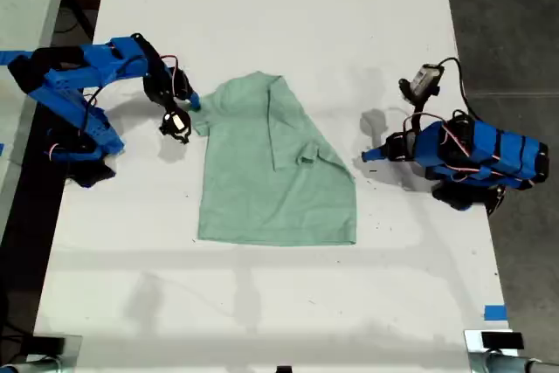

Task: Fold t shirt

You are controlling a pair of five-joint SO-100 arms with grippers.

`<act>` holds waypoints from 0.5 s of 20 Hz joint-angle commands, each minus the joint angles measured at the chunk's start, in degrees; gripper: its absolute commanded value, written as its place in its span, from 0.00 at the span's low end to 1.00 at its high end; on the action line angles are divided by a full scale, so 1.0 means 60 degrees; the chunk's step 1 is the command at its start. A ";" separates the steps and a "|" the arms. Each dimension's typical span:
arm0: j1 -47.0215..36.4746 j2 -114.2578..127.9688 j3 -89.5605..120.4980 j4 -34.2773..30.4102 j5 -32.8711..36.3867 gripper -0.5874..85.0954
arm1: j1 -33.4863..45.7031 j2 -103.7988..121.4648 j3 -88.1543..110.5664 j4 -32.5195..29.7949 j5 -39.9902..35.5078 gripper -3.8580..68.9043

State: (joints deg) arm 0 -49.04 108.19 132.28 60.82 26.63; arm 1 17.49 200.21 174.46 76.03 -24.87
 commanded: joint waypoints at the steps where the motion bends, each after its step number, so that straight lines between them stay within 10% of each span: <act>1: 0.0220 -0.0439 -0.0249 -0.0308 0.0029 0.20 | -0.0088 0.0103 0.0630 0.0015 0.0044 0.16; 4: 0.0381 -0.1758 -0.0908 -0.0146 0.0293 0.00 | -0.0088 0.0103 0.0630 0.0015 0.0044 0.16; 10: 0.0952 -0.2505 -0.2622 0.1494 -0.0190 0.00 | -0.0088 0.0103 0.0630 0.0015 0.0044 0.16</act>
State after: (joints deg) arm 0 -45.44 91.67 119.62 65.57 27.51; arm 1 17.49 200.21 174.46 76.03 -24.87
